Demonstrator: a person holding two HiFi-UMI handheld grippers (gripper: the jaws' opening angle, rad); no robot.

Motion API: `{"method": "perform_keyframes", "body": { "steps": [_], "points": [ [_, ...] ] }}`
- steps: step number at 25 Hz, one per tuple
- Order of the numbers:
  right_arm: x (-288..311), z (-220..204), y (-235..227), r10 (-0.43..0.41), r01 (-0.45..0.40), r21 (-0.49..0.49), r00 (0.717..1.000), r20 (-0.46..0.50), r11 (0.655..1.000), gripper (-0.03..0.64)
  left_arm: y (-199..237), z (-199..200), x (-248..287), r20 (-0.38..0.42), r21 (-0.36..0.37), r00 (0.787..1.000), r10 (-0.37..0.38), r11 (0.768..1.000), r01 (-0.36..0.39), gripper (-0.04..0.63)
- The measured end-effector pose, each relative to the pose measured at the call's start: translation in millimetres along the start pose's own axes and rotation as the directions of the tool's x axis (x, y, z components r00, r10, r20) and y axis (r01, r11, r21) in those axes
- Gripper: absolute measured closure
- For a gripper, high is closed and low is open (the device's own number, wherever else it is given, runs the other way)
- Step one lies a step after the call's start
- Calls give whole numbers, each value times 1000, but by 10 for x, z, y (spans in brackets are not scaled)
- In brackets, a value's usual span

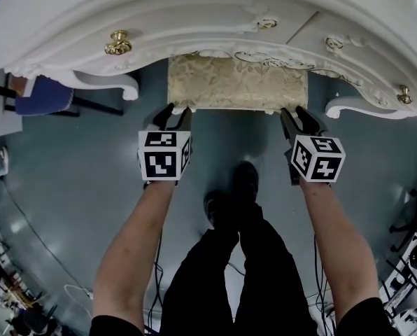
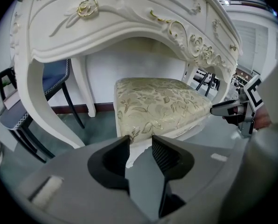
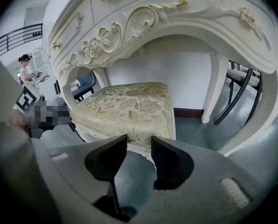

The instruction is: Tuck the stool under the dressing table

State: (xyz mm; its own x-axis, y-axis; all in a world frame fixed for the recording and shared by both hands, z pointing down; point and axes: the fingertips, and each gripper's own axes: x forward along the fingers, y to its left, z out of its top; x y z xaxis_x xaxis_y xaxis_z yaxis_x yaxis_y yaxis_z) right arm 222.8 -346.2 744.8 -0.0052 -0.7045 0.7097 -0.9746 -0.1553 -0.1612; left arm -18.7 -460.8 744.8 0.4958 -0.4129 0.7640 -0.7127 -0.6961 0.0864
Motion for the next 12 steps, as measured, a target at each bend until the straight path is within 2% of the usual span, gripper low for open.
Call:
{"method": "perform_keyframes", "body": {
  "steps": [12],
  "points": [
    [174, 207, -98, 21, -21, -54, 1000, 11, 998, 462, 92, 236, 177, 21, -2, 999, 39, 999, -39, 433]
  ]
}}
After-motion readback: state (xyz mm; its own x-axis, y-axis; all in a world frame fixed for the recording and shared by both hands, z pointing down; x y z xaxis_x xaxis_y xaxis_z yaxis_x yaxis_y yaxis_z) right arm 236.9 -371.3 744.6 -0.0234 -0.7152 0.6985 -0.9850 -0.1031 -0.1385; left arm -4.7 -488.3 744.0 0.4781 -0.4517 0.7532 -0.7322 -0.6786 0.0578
